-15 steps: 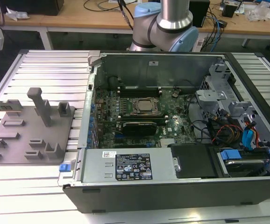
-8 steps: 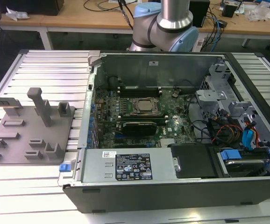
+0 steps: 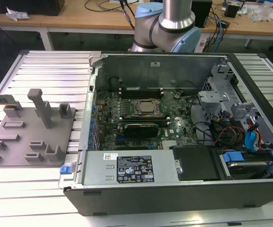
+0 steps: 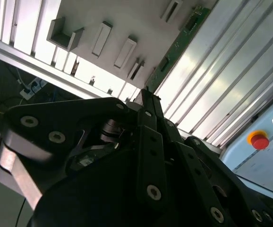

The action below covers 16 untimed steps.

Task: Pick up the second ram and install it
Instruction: 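Pick up the second ram and move it above second insertion slot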

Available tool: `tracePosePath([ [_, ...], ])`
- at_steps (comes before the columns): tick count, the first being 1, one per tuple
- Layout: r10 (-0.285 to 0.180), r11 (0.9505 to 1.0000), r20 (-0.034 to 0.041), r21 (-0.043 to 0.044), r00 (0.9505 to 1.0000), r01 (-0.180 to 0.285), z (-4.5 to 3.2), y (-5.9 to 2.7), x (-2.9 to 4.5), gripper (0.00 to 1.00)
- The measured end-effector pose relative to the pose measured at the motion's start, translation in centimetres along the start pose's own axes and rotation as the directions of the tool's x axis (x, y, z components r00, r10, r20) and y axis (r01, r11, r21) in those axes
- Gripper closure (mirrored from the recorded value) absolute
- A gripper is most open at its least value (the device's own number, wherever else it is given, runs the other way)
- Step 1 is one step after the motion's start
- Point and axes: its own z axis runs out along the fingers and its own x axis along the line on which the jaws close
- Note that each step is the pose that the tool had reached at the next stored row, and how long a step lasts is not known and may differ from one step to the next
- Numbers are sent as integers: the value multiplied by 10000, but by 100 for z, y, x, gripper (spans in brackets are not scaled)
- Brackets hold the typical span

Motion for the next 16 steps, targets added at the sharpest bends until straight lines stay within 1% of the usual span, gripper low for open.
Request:
tracePosePath([
  [6,-1,10000,0,0,10000,1,-67,4,-3,91],
  [9,0,10000,0,0,10000,0,-117,8,-5,91],
  [13,0,10000,0,-1,10000,0,-156,10,-8,91],
  [16,0,10000,0,0,10000,0,-212,14,-14,91],
])
